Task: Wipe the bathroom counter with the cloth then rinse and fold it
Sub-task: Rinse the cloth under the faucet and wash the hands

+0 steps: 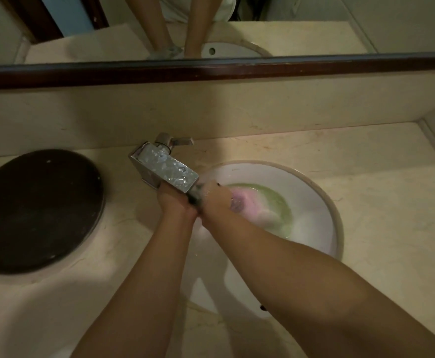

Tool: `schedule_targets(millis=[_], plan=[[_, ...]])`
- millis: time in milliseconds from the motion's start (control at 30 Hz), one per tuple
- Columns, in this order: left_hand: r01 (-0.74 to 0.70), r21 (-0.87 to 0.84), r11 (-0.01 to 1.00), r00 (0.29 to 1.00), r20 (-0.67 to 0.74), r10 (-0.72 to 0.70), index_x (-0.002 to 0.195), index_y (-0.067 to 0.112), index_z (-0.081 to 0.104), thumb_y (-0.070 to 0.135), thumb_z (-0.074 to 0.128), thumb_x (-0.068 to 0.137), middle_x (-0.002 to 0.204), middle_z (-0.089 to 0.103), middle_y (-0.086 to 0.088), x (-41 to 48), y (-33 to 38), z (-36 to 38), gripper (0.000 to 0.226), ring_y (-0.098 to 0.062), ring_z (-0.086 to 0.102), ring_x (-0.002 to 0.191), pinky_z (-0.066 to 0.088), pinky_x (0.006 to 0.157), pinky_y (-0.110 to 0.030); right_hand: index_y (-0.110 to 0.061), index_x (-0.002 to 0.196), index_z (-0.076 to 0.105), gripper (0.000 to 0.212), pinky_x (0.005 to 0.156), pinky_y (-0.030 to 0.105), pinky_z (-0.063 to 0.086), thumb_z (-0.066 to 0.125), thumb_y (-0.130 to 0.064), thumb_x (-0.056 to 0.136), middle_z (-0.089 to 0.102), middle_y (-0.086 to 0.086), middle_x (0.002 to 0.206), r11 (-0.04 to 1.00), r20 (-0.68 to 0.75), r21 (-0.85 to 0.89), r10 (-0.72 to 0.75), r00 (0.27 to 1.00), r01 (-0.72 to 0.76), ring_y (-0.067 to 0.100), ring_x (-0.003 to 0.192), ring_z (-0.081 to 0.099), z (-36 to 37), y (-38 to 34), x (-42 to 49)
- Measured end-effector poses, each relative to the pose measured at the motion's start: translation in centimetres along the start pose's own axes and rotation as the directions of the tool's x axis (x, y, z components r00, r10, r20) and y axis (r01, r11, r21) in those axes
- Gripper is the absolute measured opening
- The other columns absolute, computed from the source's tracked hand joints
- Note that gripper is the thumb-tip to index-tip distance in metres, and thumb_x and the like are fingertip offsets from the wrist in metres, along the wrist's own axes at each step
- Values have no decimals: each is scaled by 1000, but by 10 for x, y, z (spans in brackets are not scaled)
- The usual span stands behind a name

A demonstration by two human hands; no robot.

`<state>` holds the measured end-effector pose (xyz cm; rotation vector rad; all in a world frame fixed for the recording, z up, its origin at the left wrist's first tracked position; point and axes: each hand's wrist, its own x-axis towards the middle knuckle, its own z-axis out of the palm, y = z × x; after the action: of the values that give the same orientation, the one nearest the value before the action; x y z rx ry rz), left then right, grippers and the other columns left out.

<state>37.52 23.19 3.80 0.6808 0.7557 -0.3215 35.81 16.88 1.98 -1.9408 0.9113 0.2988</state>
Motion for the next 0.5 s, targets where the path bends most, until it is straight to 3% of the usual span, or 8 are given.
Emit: schedule_targets(millis=[100, 133, 200, 233, 300, 367, 500], plan=[[55, 37, 998, 998, 29, -56, 70, 16, 55, 35, 43, 90, 66, 53, -5, -3, 1, -1, 30, -22, 52, 62, 46, 70, -33, -17, 124, 58, 46, 78, 29, 47, 70, -17, 79, 59, 6, 107, 937, 169, 270, 181, 969, -222, 26, 105, 63, 0, -5, -4], [60, 52, 997, 997, 41, -62, 70, 15, 54, 36, 43, 89, 67, 53, -5, -4, 1, -1, 30, -23, 52, 63, 45, 72, -34, -16, 125, 57, 44, 73, 27, 47, 65, -20, 83, 56, 3, 99, 829, 244, 456, 234, 941, -325, 23, 96, 63, 0, -3, 0], [48, 80, 996, 997, 64, -54, 71, 15, 55, 39, 44, 90, 64, 56, -5, -2, 3, -4, 33, -23, 54, 63, 45, 69, -32, -15, 117, 59, 33, 70, 26, 48, 55, -30, 88, 60, 2, 92, 655, 372, 609, 261, 891, -447, 19, 83, 62, 2, -1, -7], [38, 95, 995, 996, 82, -46, 71, 15, 56, 41, 44, 91, 63, 58, -3, -2, 4, -6, 34, -21, 57, 61, 46, 67, -30, -15, 110, 60, 34, 72, 28, 51, 53, -40, 88, 64, 3, 93, 487, 422, 695, 320, 848, -530, 20, 84, 63, 1, -1, -9], [16, 109, 994, 993, 113, -29, 71, 17, 54, 39, 49, 89, 64, 56, -1, -1, 8, -8, 30, -15, 56, 57, 46, 65, -27, -16, 97, 60, 43, 78, 32, 54, 47, -57, 90, 68, 6, 94, 359, 440, 760, 327, 836, -541, 22, 87, 64, 1, 5, -11], [37, 94, 995, 988, 147, -50, 68, 17, 52, 34, 51, 89, 65, 54, -1, -1, 11, -12, 26, -13, 52, 61, 44, 65, -25, -17, 93, 59, 46, 86, 40, 56, 44, -60, 91, 67, 8, 93, 266, 412, 821, 338, 846, -505, 24, 89, 65, -3, 13, -14], [-56, 193, 979, 976, 219, 13, 75, 18, 57, 33, 47, 98, 74, 59, -2, 6, 11, -23, 29, -18, 57, 73, 47, 75, -34, -17, 113, 57, 40, 101, 48, 47, 47, -51, 94, 63, 7, 101, 240, 385, 840, 367, 847, -487, 26, 102, 59, 0, 31, -17]])
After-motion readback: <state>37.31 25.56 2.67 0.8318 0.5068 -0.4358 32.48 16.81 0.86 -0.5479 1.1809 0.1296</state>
